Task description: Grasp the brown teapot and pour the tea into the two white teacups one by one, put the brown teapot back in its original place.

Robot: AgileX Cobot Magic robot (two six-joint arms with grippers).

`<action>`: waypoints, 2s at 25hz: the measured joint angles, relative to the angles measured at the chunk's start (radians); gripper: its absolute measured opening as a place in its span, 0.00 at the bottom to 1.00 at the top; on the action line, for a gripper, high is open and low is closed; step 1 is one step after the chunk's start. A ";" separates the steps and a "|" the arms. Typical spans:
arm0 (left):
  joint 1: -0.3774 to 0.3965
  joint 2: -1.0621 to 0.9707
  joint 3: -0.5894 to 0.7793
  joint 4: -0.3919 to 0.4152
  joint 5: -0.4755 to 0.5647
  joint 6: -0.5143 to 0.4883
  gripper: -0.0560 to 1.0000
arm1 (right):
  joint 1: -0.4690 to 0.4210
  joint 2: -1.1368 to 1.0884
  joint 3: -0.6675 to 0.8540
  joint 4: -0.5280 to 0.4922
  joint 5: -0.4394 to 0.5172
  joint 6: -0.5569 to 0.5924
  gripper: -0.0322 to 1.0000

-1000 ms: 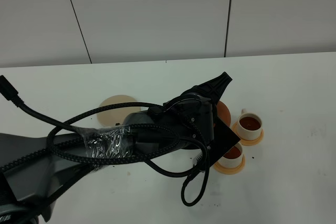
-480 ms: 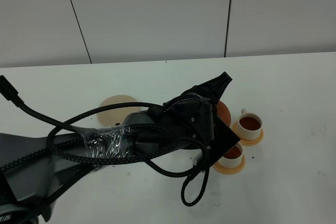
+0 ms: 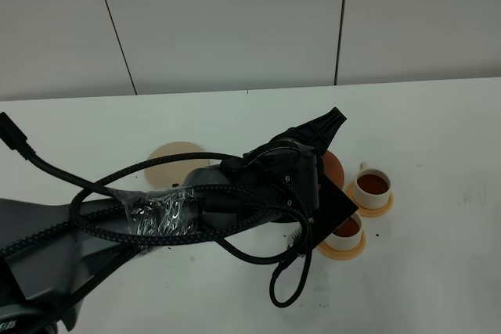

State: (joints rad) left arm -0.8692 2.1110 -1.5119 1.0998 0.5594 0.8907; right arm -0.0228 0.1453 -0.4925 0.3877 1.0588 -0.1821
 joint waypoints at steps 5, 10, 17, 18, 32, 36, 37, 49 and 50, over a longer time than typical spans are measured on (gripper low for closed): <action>0.000 0.000 0.000 0.000 0.000 0.000 0.21 | 0.000 0.000 0.000 0.000 0.000 0.000 0.34; 0.000 0.000 0.000 0.000 -0.001 0.000 0.21 | 0.000 0.000 0.000 0.000 0.000 0.000 0.34; 0.000 0.000 0.000 0.001 -0.001 0.018 0.21 | 0.000 0.000 0.000 0.000 0.000 0.000 0.34; 0.000 0.000 0.000 0.001 -0.001 0.019 0.21 | 0.000 0.000 0.000 0.000 0.000 0.000 0.34; 0.000 0.000 0.000 -0.001 -0.003 -0.050 0.21 | 0.000 0.000 0.000 0.000 0.000 0.000 0.34; 0.000 0.000 0.000 -0.001 -0.003 -0.102 0.21 | 0.000 0.000 0.000 0.000 0.000 0.000 0.34; 0.000 0.000 0.000 -0.001 -0.003 -0.112 0.21 | 0.000 0.000 0.000 0.000 0.000 0.000 0.34; 0.000 -0.003 0.000 -0.079 0.008 -0.154 0.21 | 0.000 0.000 0.000 0.000 0.000 0.000 0.34; 0.000 -0.006 0.000 -0.095 0.016 -0.155 0.21 | 0.000 0.000 0.000 0.000 0.000 0.000 0.34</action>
State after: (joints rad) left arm -0.8692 2.1049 -1.5119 1.0049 0.5758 0.7355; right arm -0.0228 0.1453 -0.4925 0.3877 1.0588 -0.1821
